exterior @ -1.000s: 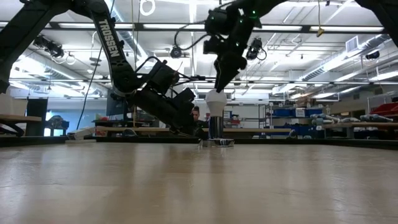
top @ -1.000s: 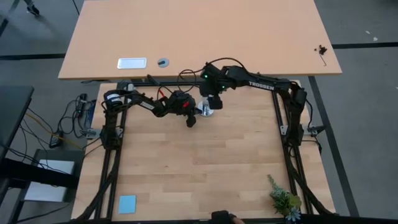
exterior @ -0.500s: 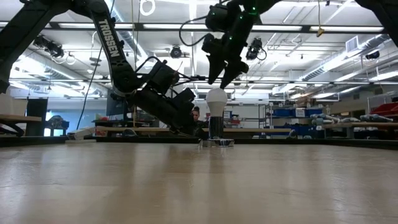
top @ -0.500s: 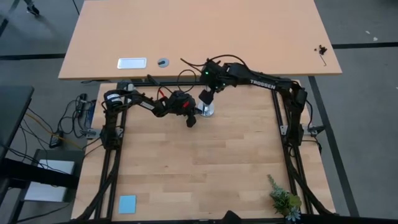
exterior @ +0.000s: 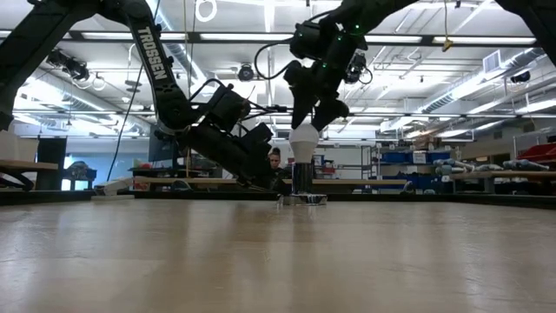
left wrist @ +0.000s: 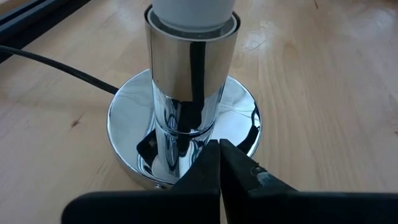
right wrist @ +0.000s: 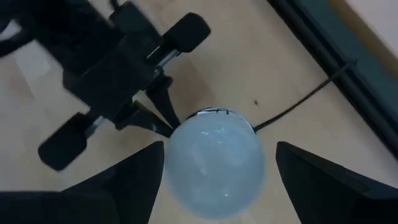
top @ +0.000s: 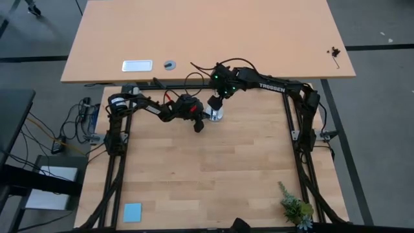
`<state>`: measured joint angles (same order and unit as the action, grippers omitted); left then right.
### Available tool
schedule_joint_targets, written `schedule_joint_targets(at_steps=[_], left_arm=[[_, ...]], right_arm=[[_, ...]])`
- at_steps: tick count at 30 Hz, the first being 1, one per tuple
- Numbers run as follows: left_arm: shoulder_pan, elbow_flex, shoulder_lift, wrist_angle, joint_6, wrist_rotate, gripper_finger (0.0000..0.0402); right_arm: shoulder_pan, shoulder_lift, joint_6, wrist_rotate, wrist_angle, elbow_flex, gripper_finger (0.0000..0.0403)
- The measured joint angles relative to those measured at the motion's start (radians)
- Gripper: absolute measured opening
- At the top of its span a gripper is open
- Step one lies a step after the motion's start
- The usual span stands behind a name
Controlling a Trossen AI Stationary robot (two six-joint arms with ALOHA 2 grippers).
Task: Screw lightbulb
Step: Remove the white lightbulb from the silver lamp
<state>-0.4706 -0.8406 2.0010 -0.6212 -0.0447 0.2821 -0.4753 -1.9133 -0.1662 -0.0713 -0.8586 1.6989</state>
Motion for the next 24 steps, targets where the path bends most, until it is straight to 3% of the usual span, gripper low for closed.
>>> schedule_joint_targets(at_steps=[4,10,12,17,21,24], left_arm=[[0.000,0.000,0.000,0.000,0.000,0.000,0.0000],[0.000,0.000,0.000,0.000,-0.001,0.000,0.0000],[0.000,0.000,0.000,0.000,-0.001,0.000,0.0000],[0.000,0.000,0.000,0.000,-0.005,0.000,0.0000],[0.000,0.000,0.000,0.000,-0.009,0.001,0.0000],[0.000,0.000,0.000,0.000,-0.008,0.000,0.0000]], right_arm=[[0.001,0.000,0.168,-0.002,0.000,0.000,0.0295],[0.000,0.003,0.673,-0.009,0.003,0.000,0.0248],[-0.003,0.003,0.747,0.001,0.014,0.000,0.0233],[0.009,0.003,0.703,0.021,-0.009,0.022,0.0217],[0.029,0.003,0.518,0.076,-0.040,0.075,0.0221],[0.042,0.003,0.288,0.132,-0.052,0.107,0.0226]])
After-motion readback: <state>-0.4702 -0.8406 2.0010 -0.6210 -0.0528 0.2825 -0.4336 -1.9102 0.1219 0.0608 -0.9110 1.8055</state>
